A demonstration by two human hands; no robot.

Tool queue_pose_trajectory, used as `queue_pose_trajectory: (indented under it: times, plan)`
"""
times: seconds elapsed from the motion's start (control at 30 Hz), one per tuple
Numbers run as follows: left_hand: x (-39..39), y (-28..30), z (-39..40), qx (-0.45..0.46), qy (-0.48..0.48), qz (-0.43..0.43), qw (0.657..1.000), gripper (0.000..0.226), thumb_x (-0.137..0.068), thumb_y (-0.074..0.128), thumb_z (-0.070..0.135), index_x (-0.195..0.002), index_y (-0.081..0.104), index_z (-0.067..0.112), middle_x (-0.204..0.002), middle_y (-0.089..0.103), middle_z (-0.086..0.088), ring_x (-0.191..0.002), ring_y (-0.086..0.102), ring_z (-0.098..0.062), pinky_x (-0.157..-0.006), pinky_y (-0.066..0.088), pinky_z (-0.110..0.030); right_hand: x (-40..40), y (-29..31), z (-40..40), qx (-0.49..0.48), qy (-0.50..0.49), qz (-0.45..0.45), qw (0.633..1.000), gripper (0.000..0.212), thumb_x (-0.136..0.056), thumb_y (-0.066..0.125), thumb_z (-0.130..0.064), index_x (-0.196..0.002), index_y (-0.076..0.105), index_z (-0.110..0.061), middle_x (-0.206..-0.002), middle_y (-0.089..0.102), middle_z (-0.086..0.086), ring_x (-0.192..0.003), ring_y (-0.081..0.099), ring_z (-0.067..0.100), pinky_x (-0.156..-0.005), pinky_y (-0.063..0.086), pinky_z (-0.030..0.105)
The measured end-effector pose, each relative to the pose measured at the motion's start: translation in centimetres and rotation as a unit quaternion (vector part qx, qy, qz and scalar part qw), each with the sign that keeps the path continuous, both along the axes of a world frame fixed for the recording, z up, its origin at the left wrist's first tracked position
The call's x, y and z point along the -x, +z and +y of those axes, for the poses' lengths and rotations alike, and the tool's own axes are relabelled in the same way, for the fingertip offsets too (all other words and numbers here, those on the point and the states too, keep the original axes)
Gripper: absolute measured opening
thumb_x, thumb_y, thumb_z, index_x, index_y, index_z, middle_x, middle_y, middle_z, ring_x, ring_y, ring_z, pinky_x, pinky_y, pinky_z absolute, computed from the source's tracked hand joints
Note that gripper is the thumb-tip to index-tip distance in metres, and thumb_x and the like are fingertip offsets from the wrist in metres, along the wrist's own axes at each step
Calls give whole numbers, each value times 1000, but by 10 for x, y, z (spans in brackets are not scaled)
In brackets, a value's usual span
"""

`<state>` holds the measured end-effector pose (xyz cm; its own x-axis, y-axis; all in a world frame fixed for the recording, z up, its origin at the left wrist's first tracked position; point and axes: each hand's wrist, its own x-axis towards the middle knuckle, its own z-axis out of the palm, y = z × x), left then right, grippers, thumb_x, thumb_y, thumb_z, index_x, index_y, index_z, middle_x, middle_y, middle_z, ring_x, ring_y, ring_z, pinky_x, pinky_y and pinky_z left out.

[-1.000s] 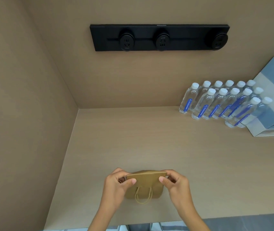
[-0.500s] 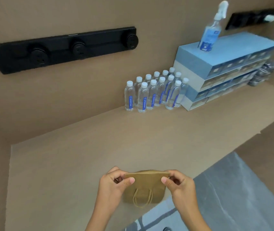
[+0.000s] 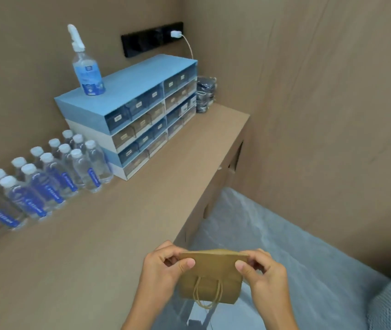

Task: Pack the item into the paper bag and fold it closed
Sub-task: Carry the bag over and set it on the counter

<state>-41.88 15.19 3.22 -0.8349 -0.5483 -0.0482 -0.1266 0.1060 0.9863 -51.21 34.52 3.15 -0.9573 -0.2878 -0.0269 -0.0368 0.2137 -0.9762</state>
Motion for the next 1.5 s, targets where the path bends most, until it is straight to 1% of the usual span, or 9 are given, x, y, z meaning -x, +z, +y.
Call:
queue_pose_trajectory:
  times: [0.17, 0.37, 0.57, 0.67, 0.77, 1.0, 1.13, 1.23, 1.5]
  plan:
    - [77, 3, 16, 17, -56, -6, 998, 27, -68, 82, -5, -64, 78, 21, -64, 62, 8, -55, 50, 0, -54, 39, -10, 58, 8, 25, 11, -45, -20, 999, 29, -74, 72, 7, -68, 73, -22, -71, 57, -1, -72, 56, 17, -73, 48, 41]
    - [177, -1, 8, 16, -74, -4, 997, 25, -69, 82, -4, -64, 78, 19, -67, 65, 3, -56, 52, -1, -53, 39, -10, 145, 8, 18, 20, -54, -7, 998, 36, -75, 70, 8, -67, 70, -28, -66, 58, -12, -63, 54, 3, -63, 43, 14]
    - [292, -13, -21, 5, -48, -6, 999, 21, -69, 81, -7, -64, 77, 13, -69, 64, -8, -54, 51, -3, -53, 39, -11, 265, -1, -14, 4, -45, -7, 999, 27, -75, 70, 6, -65, 71, -19, -68, 61, -4, -67, 57, 12, -66, 44, 21]
    - [341, -13, -42, -5, -28, -9, 1000, 22, -69, 81, -7, -64, 77, 14, -68, 63, -9, -55, 51, -6, -53, 38, -14, 323, 3, -38, 2, -21, -26, 999, 26, -75, 69, 5, -67, 73, -19, -69, 62, -3, -65, 57, 11, -63, 43, 15]
    - [376, -11, -68, -2, 3, -18, 1000, 22, -70, 81, -6, -63, 77, 15, -65, 63, 3, -53, 51, -5, -53, 38, -15, 378, 8, -71, -11, 30, -27, 999, 26, -76, 69, 5, -67, 72, -19, -70, 63, -8, -65, 56, 8, -62, 41, 13]
    - [407, -15, -132, 2, 186, -34, 982, 19, -72, 82, 3, -65, 78, 20, -72, 68, 0, -61, 59, -5, -58, 41, -15, 473, 11, -182, -43, 212, -1, 976, 20, -77, 71, 1, -67, 70, -16, -72, 64, 0, -67, 57, 14, -62, 42, 24]
    - [411, -25, -162, -1, 292, -47, 955, 19, -73, 82, 3, -65, 77, 19, -76, 69, -1, -62, 61, -2, -58, 41, -12, 509, 0, -255, -50, 327, -2, 944, 19, -76, 71, 3, -71, 72, -16, -74, 67, 3, -69, 60, 15, -66, 45, 29]
    - [416, -30, -182, -2, 371, -57, 927, 19, -74, 82, 3, -65, 77, 19, -74, 69, -3, -66, 63, -6, -61, 43, -18, 530, -13, -306, -52, 413, -2, 909, 20, -76, 71, 4, -73, 72, -16, -76, 68, 3, -71, 61, 16, -68, 46, 30]
    - [446, -42, -214, 15, 498, -98, 862, 31, -79, 77, 1, -64, 71, 27, -75, 68, 5, -70, 61, 4, -67, 43, -10, 572, -36, -409, -71, 546, 20, 835, 25, -77, 73, 2, -74, 72, -23, -78, 71, 1, -70, 63, 8, -64, 46, 13]
